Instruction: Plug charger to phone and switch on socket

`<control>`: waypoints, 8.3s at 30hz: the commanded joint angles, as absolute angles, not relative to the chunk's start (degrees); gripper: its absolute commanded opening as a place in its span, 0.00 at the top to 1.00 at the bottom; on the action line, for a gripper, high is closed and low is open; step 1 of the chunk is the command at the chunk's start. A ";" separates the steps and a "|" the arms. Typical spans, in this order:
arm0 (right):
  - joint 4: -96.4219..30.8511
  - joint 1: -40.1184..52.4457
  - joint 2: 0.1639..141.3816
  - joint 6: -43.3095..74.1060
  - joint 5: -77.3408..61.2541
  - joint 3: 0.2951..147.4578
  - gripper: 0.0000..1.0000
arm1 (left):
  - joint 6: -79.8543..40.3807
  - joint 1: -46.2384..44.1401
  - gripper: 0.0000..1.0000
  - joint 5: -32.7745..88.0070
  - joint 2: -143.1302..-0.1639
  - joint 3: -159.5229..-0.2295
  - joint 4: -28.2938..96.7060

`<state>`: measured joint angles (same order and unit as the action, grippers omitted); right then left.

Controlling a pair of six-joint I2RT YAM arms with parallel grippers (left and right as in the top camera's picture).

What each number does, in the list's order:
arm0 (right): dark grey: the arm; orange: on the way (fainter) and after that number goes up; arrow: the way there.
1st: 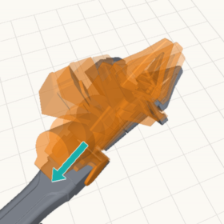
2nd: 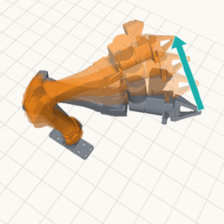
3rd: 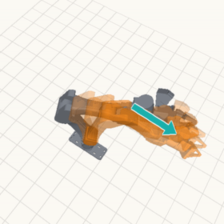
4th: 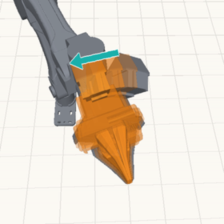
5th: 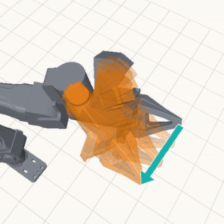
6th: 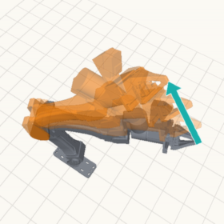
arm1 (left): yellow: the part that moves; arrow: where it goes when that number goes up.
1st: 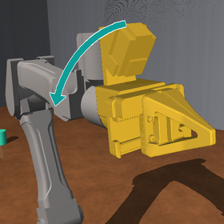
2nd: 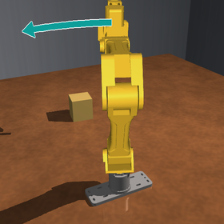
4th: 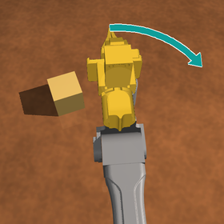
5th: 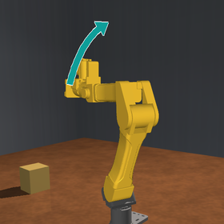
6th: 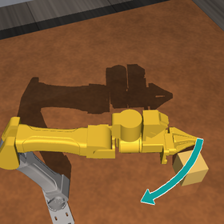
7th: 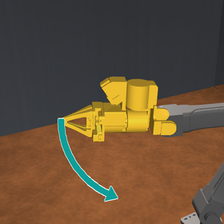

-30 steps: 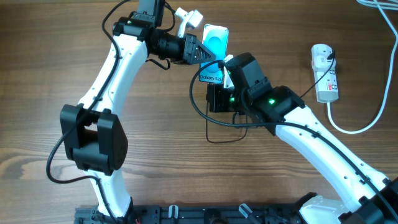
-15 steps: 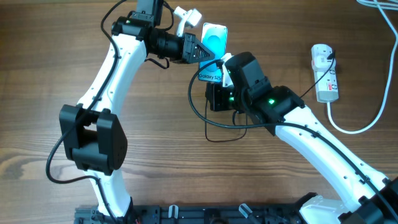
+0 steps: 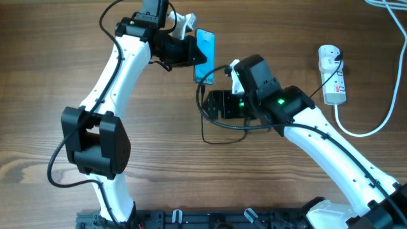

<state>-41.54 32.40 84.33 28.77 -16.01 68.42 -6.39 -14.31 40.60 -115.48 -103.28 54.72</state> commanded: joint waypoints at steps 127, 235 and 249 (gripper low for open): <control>-53.43 -26.87 128.05 23.99 -5.61 100.38 0.00 | -15.49 -7.88 0.00 14.92 -114.43 -99.44 56.84; -83.68 4.19 55.42 31.46 -3.81 72.29 0.00 | -15.49 -7.88 0.00 14.92 -114.43 -99.44 56.84; -80.16 4.19 33.12 31.59 -3.77 71.22 0.00 | -15.49 -7.88 0.00 14.92 -114.43 -99.44 56.84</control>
<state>-80.49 3.90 36.07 32.25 -4.86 72.23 -15.79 -8.08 15.25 -114.21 -99.31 56.82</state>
